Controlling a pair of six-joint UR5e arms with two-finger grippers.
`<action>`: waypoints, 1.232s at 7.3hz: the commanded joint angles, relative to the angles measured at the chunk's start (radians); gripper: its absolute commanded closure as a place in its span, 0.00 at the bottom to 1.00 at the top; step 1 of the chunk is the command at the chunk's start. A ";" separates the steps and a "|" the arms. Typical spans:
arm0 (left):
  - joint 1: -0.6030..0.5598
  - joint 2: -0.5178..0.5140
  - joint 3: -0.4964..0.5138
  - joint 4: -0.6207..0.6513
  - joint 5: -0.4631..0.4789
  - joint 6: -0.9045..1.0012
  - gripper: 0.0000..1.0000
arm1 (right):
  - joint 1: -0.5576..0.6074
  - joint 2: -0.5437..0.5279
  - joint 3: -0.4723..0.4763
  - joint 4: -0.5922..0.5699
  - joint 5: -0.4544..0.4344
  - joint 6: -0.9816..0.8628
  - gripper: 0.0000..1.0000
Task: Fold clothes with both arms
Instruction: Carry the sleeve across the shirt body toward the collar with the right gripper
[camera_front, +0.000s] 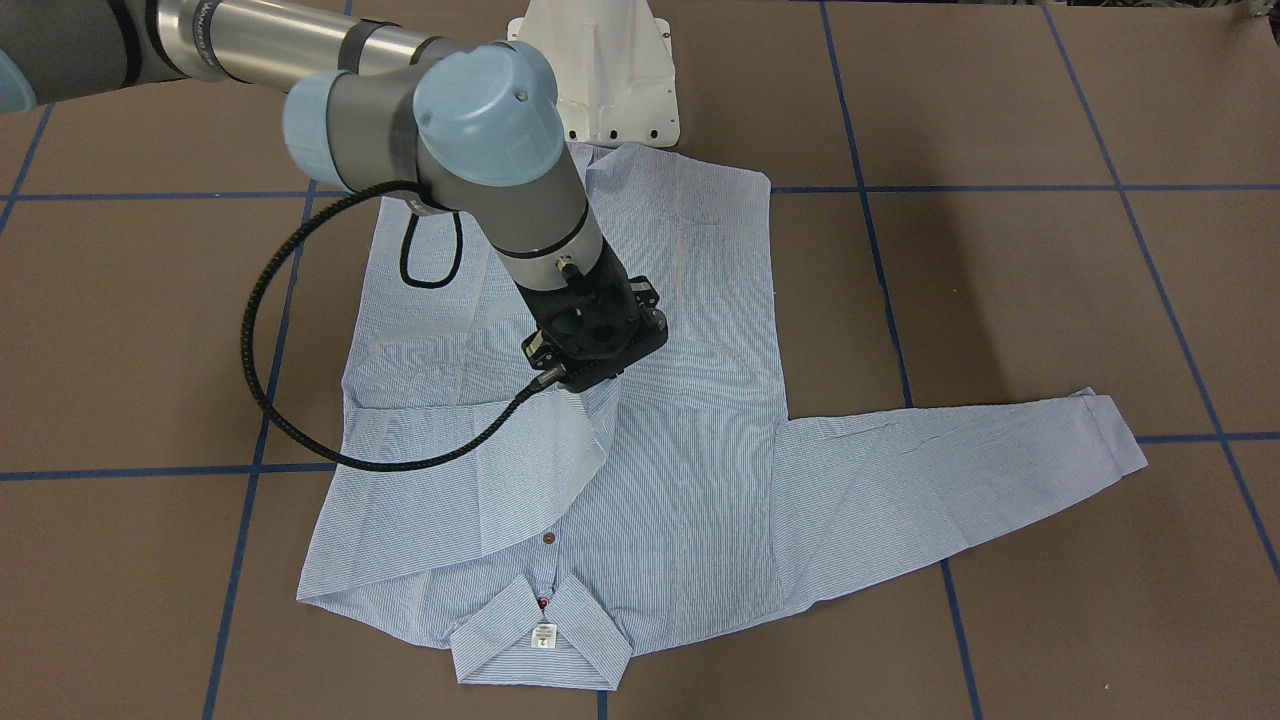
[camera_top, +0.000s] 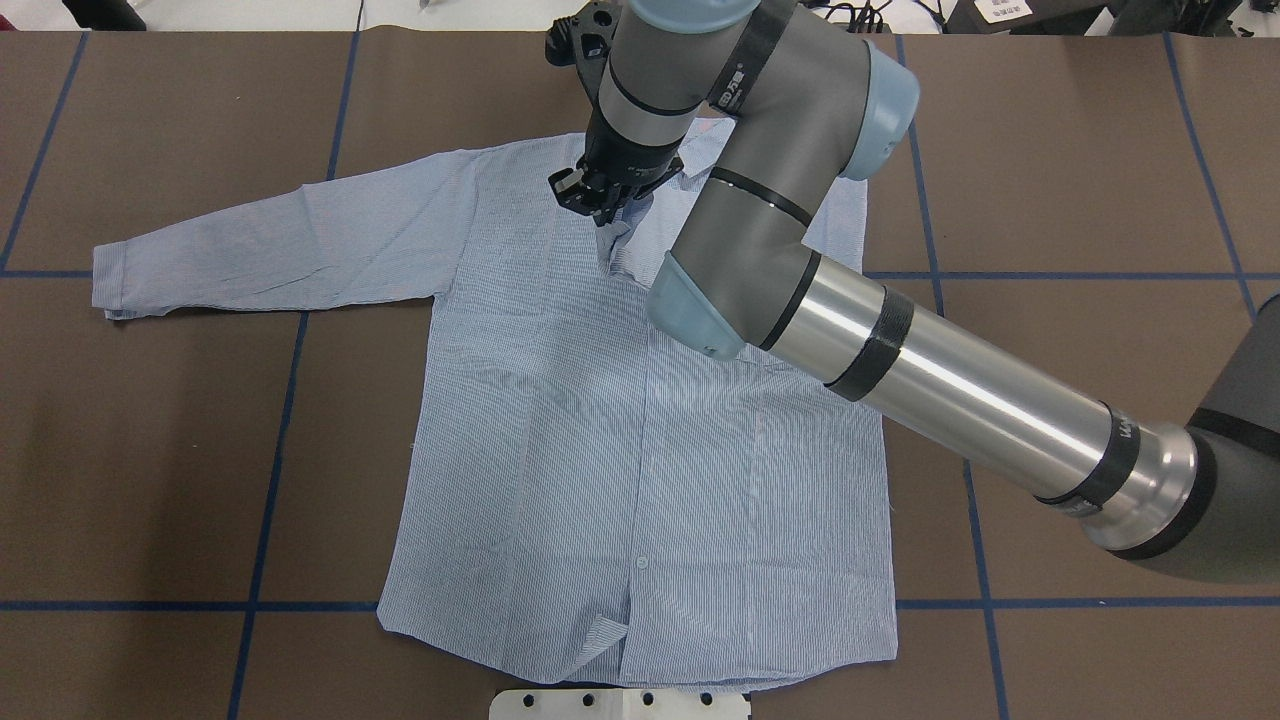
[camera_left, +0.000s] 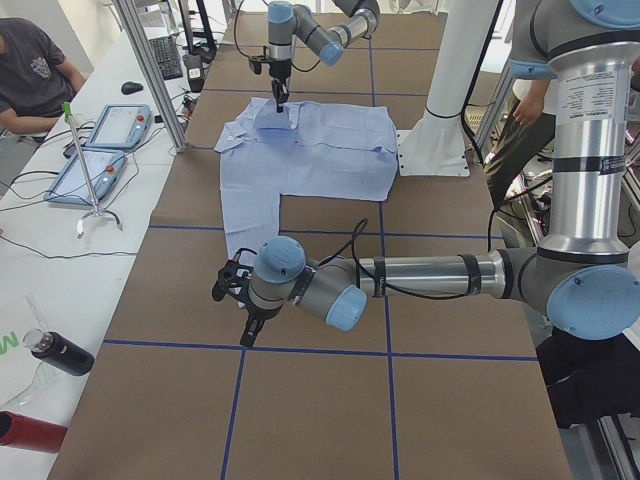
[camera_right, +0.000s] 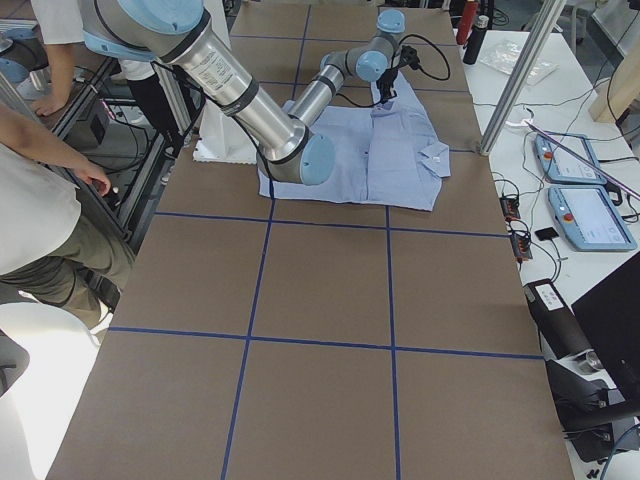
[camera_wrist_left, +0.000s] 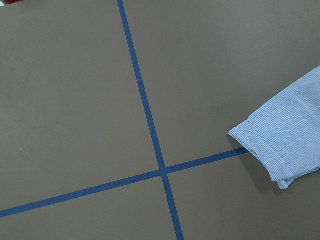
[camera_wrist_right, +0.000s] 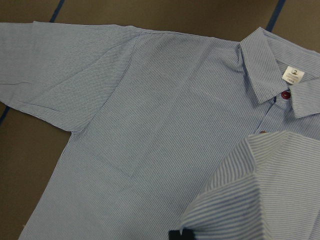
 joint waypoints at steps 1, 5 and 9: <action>0.000 -0.002 0.004 -0.003 -0.001 -0.001 0.01 | -0.040 0.013 -0.093 0.101 -0.029 0.011 1.00; 0.000 -0.009 0.003 0.000 0.000 -0.007 0.01 | -0.157 0.018 -0.123 0.478 -0.287 0.174 0.00; 0.058 -0.016 -0.006 -0.052 0.014 -0.253 0.00 | -0.125 0.016 -0.016 0.218 -0.221 0.223 0.00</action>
